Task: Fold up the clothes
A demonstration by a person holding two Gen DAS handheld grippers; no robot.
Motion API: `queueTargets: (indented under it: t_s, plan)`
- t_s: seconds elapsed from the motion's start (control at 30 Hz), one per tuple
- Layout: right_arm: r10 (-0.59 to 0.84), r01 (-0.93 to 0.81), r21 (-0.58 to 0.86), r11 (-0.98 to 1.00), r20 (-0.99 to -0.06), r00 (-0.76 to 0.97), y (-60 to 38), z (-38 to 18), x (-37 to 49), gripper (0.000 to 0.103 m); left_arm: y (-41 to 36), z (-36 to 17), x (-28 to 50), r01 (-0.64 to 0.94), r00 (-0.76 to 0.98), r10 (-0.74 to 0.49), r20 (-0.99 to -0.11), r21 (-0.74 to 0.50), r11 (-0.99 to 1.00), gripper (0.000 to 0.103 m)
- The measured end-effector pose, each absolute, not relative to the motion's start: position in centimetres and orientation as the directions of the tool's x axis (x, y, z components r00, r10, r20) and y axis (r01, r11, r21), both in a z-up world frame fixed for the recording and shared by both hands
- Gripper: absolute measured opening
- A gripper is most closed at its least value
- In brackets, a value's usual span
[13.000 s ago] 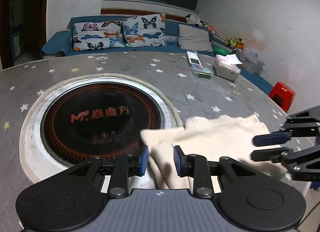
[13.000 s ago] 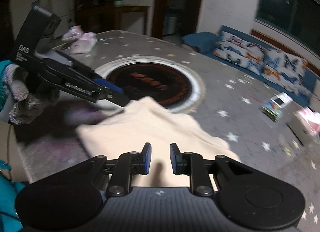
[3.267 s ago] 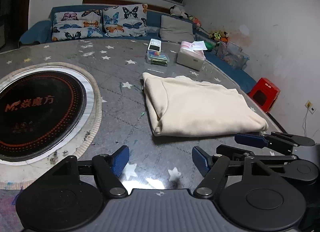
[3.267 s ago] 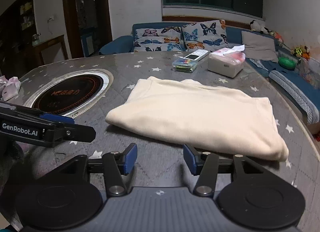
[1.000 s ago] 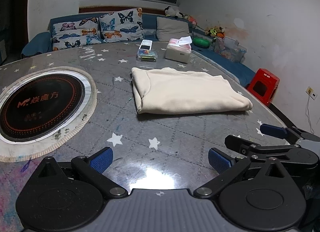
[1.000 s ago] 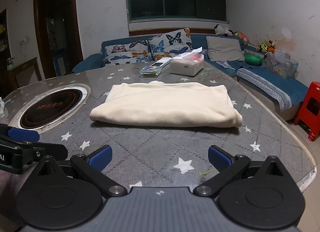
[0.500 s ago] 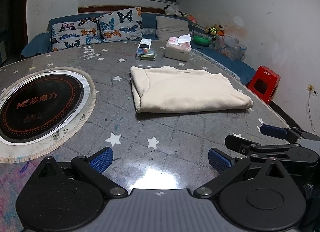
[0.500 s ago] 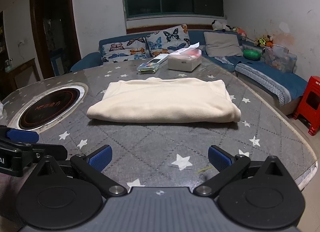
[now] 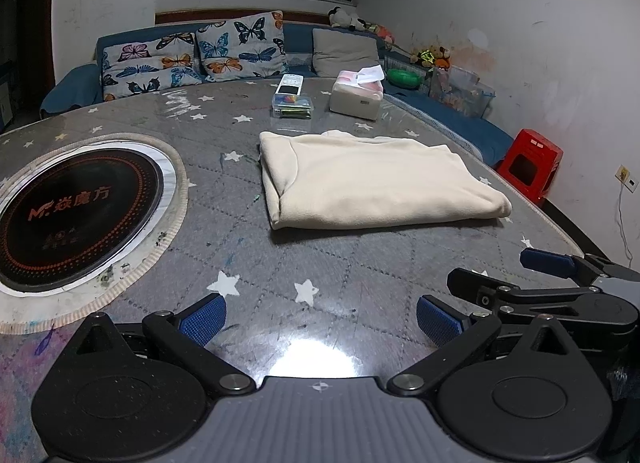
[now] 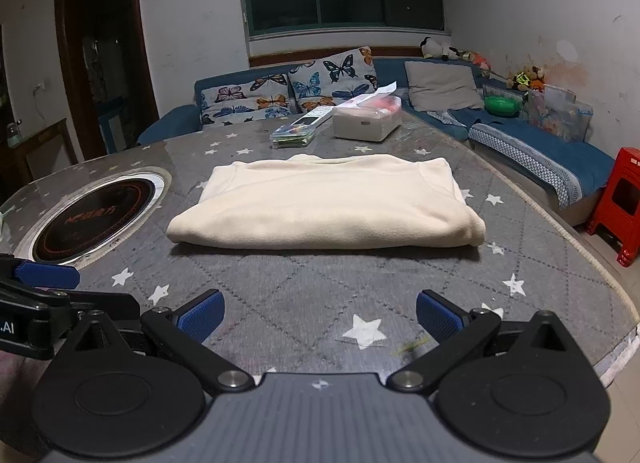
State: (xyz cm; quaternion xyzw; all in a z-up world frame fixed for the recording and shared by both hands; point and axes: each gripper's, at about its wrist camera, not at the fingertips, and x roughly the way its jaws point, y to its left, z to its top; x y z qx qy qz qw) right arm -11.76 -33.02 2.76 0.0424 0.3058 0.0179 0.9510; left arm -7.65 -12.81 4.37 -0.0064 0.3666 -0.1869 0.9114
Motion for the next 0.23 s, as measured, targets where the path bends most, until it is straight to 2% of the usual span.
queueTargets:
  t_s: [0.23]
  plan:
    - [0.05, 0.004, 0.091, 0.996, -0.588, 0.808, -33.1, 2.56, -10.91, 0.103, -13.3, 4.47, -6.63, 0.342, 0.657, -0.342, -0.672, -0.138, 0.929, 0.103]
